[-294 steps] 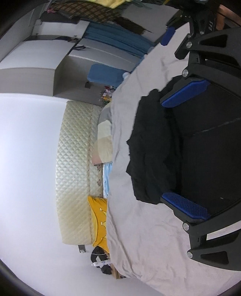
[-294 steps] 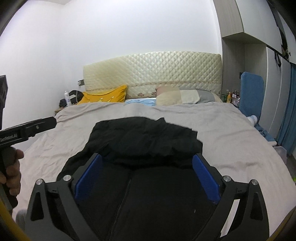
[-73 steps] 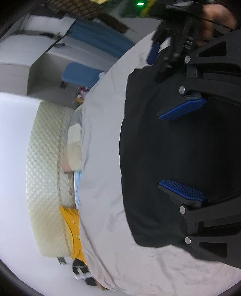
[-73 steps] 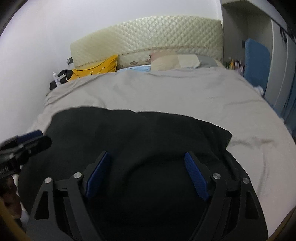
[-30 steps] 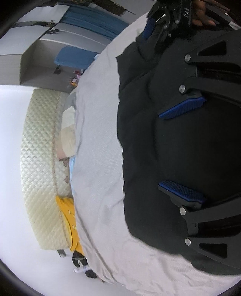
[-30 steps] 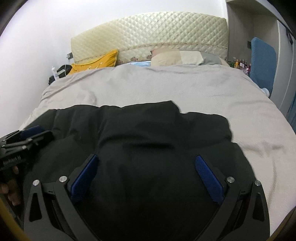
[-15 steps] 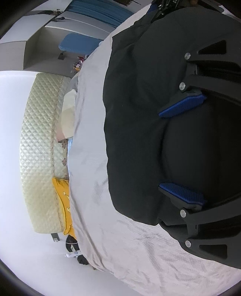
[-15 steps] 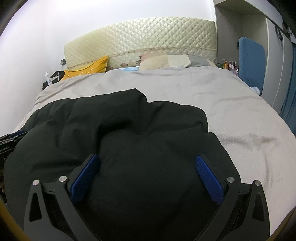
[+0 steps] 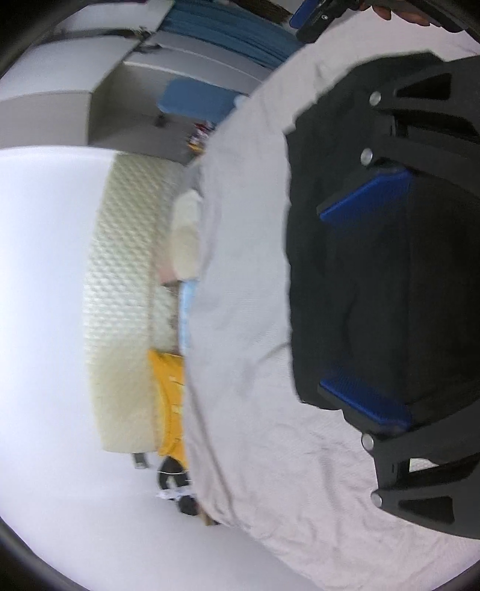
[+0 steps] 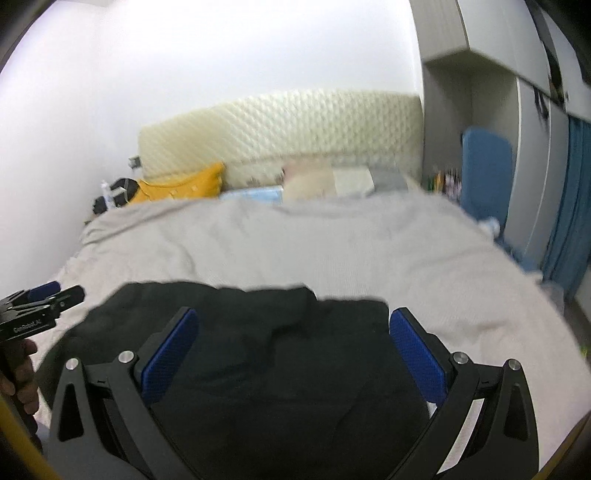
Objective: Fold large clothes
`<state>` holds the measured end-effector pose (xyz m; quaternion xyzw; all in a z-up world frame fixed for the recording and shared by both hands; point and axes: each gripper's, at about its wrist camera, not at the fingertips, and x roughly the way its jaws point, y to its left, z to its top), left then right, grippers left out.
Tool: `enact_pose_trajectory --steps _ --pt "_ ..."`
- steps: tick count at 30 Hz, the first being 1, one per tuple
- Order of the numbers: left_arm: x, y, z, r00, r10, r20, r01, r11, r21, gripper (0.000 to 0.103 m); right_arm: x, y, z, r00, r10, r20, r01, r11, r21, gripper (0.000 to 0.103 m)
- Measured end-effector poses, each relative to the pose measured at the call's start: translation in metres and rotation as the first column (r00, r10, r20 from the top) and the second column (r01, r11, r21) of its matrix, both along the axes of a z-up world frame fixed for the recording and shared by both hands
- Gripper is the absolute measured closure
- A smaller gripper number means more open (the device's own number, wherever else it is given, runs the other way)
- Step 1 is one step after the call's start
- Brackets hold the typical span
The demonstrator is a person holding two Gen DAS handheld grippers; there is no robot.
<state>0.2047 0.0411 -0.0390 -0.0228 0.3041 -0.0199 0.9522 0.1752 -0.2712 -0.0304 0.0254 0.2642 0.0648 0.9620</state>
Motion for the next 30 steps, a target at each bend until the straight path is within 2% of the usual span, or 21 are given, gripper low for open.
enact_pose_trajectory --steps 4,7,12,17,24,27,30 --pt "-0.027 -0.009 0.033 0.999 -0.006 0.033 0.006 1.0 0.012 0.015 -0.032 0.013 0.038 0.998 0.017 0.057 -0.016 1.0 -0.016 0.0" --pt "-0.053 -0.017 0.058 0.997 -0.024 0.067 0.023 1.0 0.013 0.014 -0.059 0.021 0.065 0.994 0.033 0.103 -0.034 0.999 0.01 0.0" --pt "-0.102 -0.03 0.09 0.983 -0.076 0.165 0.08 0.997 -0.016 0.009 -0.107 0.03 0.094 0.976 0.069 0.205 -0.078 0.996 0.036 0.0" --pt "-0.141 -0.048 0.11 0.97 -0.103 0.221 0.093 0.994 0.055 0.006 -0.144 0.032 0.106 0.968 0.06 0.246 -0.072 0.997 0.04 0.0" --pt "-0.183 -0.054 0.121 0.97 -0.087 0.225 0.079 0.996 0.043 0.006 -0.189 0.042 0.119 0.949 0.069 0.308 -0.078 0.997 0.016 0.0" --pt "-0.198 -0.048 0.124 0.972 -0.064 0.228 0.061 0.998 0.022 0.006 -0.205 0.049 0.118 0.947 0.072 0.314 -0.08 0.997 0.013 0.0" --pt "-0.211 -0.043 0.124 0.975 -0.067 0.213 0.061 0.998 0.034 0.006 -0.217 0.05 0.108 0.953 0.07 0.296 -0.086 0.995 0.043 0.0"
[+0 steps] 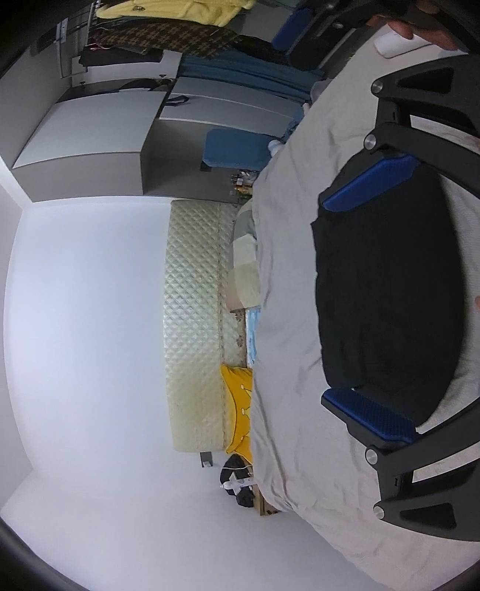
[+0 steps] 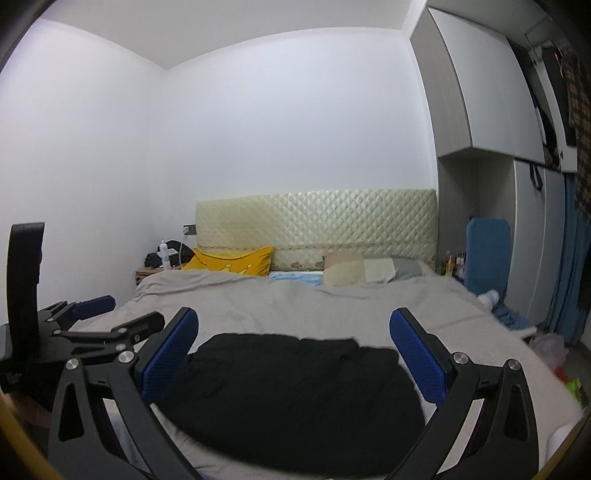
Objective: Fold large clothes
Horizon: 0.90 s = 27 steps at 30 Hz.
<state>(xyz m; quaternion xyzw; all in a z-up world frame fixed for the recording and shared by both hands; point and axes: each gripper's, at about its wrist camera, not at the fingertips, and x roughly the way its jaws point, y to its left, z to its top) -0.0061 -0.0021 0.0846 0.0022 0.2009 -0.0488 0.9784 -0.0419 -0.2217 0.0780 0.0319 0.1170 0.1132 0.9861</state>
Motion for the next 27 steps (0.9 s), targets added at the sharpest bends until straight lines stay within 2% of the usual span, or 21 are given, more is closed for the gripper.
enact_pose_trajectory --steps 4,9,15,27 --pt "-0.012 0.007 -0.005 1.0 0.006 -0.012 -0.006 1.0 0.008 0.006 -0.014 0.001 -0.022 0.998 -0.029 -0.055 0.029 1.0 0.01 0.0" --pt "-0.02 0.008 -0.021 0.999 0.01 -0.05 -0.009 1.0 0.017 0.006 -0.028 0.007 -0.038 0.996 -0.056 -0.068 0.053 0.998 -0.041 0.0" --pt "-0.021 0.01 -0.045 0.994 0.006 -0.105 -0.003 0.999 0.036 0.006 -0.031 0.004 -0.06 0.988 -0.07 -0.14 0.068 0.997 -0.02 0.0" --pt "-0.02 0.013 -0.07 0.984 0.006 -0.177 -0.001 1.0 0.028 0.006 -0.036 0.002 -0.076 0.98 -0.076 -0.184 0.075 0.997 -0.012 0.0"
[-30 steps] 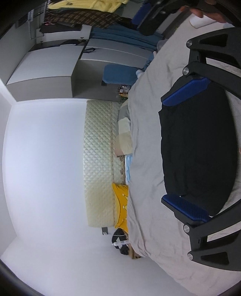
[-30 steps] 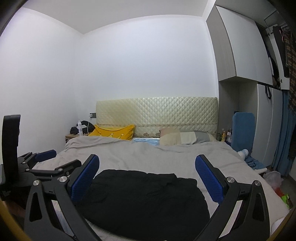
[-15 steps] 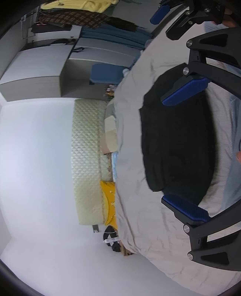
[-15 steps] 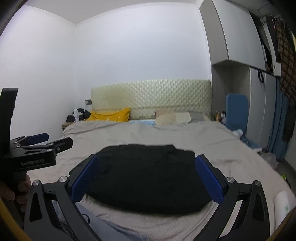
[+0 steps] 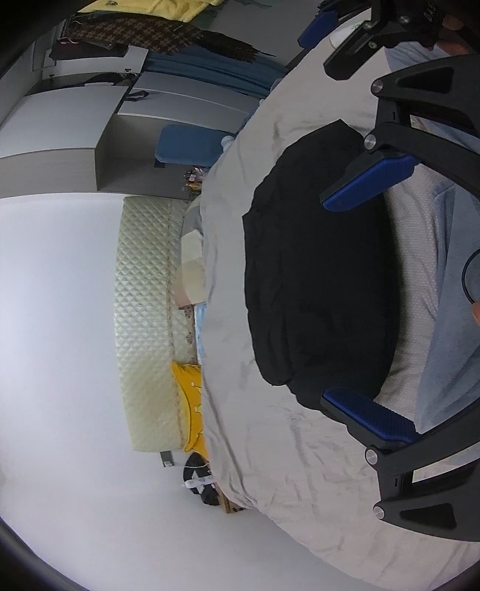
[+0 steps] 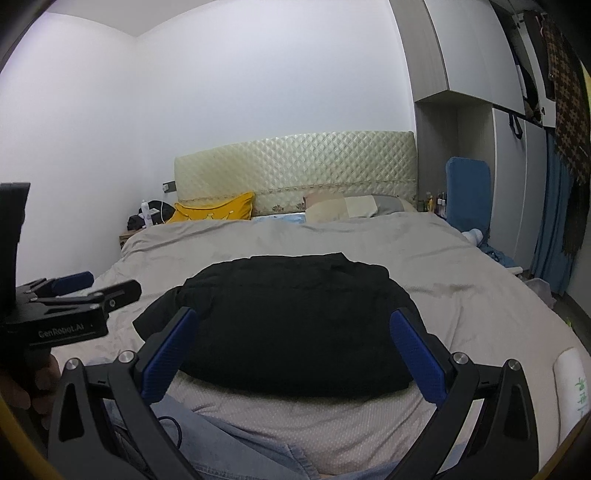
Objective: Fold large clothes
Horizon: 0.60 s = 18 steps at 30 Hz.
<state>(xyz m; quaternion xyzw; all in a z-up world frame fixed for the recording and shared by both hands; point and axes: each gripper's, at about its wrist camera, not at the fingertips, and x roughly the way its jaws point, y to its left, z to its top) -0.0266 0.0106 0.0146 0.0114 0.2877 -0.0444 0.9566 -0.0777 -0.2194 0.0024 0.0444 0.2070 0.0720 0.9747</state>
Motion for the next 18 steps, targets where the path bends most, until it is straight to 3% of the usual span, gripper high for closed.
enact_pose_trajectory --steps 18 --pt "-0.0036 0.0019 0.0005 1.0 0.004 -0.005 -0.004 1.0 -0.019 0.006 0.001 -0.0025 -0.0069 1.0 -0.012 -0.023 0.012 1.0 0.005 0.0"
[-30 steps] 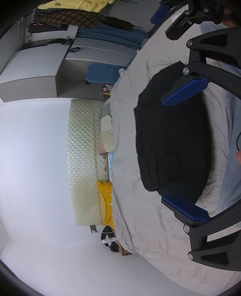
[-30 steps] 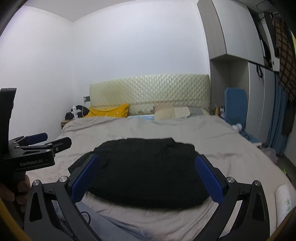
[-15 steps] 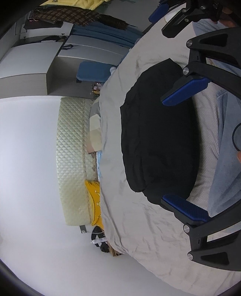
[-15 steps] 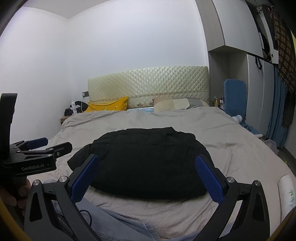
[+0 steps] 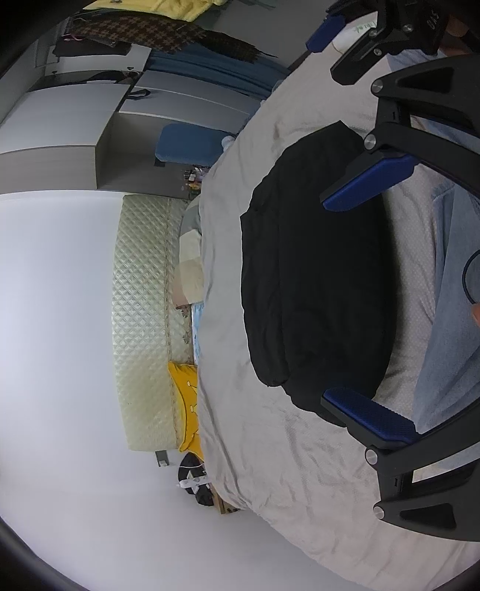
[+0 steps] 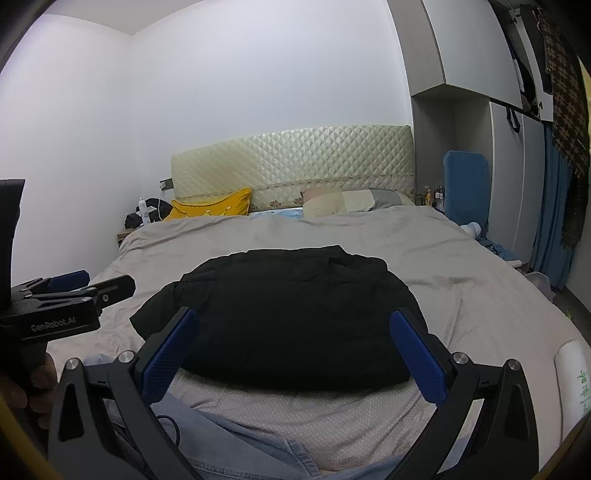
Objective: Fold large clothes
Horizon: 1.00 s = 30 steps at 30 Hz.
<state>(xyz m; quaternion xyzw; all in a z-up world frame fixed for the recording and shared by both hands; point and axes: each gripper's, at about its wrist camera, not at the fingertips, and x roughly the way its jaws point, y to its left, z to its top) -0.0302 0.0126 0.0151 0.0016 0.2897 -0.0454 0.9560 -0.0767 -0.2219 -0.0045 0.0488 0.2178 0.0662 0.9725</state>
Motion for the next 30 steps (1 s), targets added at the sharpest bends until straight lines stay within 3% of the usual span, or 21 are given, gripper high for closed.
enact_pose_trajectory --steps 30 --pt "0.0021 -0.0033 -0.0048 1.0 0.003 -0.026 -0.003 1.0 0.01 0.006 0.0043 -0.001 -0.0043 0.999 -0.027 -0.019 0.026 1.0 -0.017 0.0"
